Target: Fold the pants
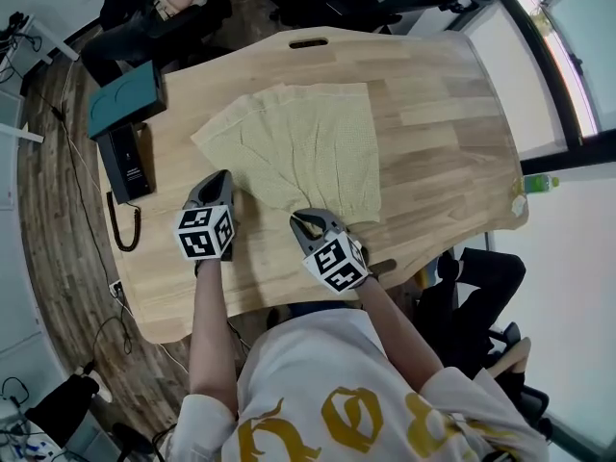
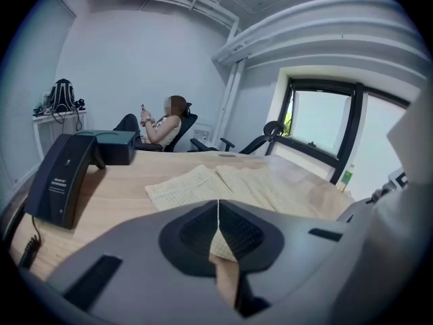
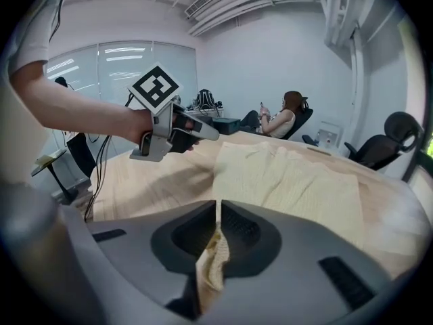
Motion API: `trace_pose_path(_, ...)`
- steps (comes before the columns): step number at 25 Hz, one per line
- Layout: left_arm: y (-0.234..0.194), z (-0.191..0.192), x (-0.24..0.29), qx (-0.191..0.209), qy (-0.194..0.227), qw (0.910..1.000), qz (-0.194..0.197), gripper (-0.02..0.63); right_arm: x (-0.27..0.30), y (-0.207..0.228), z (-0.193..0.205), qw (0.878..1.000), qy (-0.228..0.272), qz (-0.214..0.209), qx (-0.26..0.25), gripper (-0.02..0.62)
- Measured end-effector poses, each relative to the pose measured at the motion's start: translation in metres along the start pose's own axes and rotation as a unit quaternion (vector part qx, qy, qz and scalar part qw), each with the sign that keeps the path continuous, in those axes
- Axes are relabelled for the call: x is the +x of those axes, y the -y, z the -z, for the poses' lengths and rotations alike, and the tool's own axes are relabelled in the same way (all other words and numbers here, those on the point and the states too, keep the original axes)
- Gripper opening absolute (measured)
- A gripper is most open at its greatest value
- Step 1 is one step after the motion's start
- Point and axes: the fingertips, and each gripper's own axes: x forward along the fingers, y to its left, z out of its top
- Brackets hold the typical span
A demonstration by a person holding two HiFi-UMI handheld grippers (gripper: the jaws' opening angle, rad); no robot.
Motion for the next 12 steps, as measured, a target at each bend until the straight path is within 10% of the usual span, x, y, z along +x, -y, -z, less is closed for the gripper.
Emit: trace_pose_path(12,-0.037,0.02,0.039,0.019,-0.073,0.997,-0.017,0.036,0.013,0.002,0.032,0.999,-0.039,-0.033,-0.004,0.132)
